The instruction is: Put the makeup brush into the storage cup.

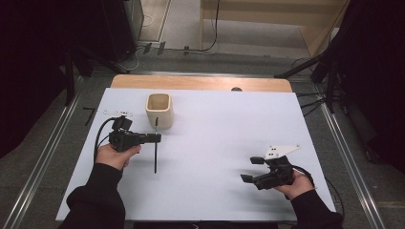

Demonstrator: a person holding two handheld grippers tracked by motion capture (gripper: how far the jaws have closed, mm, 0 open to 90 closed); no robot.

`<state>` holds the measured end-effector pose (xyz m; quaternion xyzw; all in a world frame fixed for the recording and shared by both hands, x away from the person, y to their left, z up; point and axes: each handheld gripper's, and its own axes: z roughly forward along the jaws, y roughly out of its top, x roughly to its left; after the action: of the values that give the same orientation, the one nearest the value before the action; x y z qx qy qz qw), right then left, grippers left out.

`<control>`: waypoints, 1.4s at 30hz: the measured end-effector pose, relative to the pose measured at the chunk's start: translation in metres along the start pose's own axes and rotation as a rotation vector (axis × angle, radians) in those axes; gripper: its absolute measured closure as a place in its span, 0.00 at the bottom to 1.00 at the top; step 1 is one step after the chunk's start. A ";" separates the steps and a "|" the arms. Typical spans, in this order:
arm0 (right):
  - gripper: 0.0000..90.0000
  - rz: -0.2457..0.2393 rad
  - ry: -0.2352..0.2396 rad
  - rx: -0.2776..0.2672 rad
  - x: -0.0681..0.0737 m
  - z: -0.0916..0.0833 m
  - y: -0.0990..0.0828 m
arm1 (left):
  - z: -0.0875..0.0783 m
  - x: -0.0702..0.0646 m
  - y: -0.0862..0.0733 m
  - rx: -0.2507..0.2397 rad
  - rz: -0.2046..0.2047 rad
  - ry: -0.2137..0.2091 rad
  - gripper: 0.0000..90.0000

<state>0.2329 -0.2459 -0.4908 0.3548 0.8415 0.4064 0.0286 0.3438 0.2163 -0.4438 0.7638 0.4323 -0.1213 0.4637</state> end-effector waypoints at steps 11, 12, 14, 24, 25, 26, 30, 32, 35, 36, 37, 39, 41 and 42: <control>0.24 -0.002 0.016 0.001 -0.001 0.004 0.001 | 0.008 0.007 0.007 0.018 0.019 0.007 0.95; 0.24 -0.001 0.017 0.002 -0.001 0.004 0.001 | 0.009 0.008 0.008 0.019 0.019 0.005 0.95; 0.24 0.001 0.017 0.004 -0.001 0.004 0.001 | 0.011 0.009 0.010 0.020 0.017 0.006 0.95; 0.24 0.002 0.022 0.003 -0.002 0.004 0.000 | 0.013 0.007 0.021 0.017 0.039 0.003 0.95; 0.24 0.001 0.022 0.004 -0.002 0.004 0.000 | 0.012 0.006 0.023 0.015 0.047 0.001 0.95; 0.24 0.003 0.022 0.003 -0.002 0.004 0.000 | 0.012 0.006 0.025 0.016 0.053 -0.003 0.95; 0.24 0.005 0.019 0.004 -0.002 0.004 0.000 | 0.011 0.007 0.030 0.012 0.052 -0.009 0.95; 0.24 0.008 0.017 0.005 -0.001 0.005 0.001 | 0.011 0.008 0.031 0.009 0.047 -0.011 0.95; 0.24 0.008 0.017 0.004 -0.002 0.005 0.001 | 0.010 0.009 0.035 0.004 0.050 -0.009 0.95; 0.24 0.006 0.016 0.004 -0.002 0.005 0.001 | 0.009 0.009 0.037 -0.002 0.050 -0.008 0.95; 0.24 0.007 0.016 0.004 -0.002 0.005 0.000 | 0.009 0.010 0.038 -0.004 0.051 -0.008 0.95; 0.24 0.007 0.016 0.005 -0.002 0.005 0.000 | 0.008 0.012 0.041 -0.008 0.049 -0.014 0.95; 0.24 0.007 0.014 0.006 -0.002 0.005 0.000 | 0.007 0.014 0.044 -0.006 0.049 -0.015 0.95; 0.24 0.008 0.014 0.006 -0.002 0.005 0.000 | 0.007 0.015 0.046 -0.006 0.052 -0.015 0.95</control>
<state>0.2359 -0.2434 -0.4940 0.3555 0.8414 0.4064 0.0199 0.3897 0.2094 -0.4285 0.7724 0.4093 -0.1136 0.4722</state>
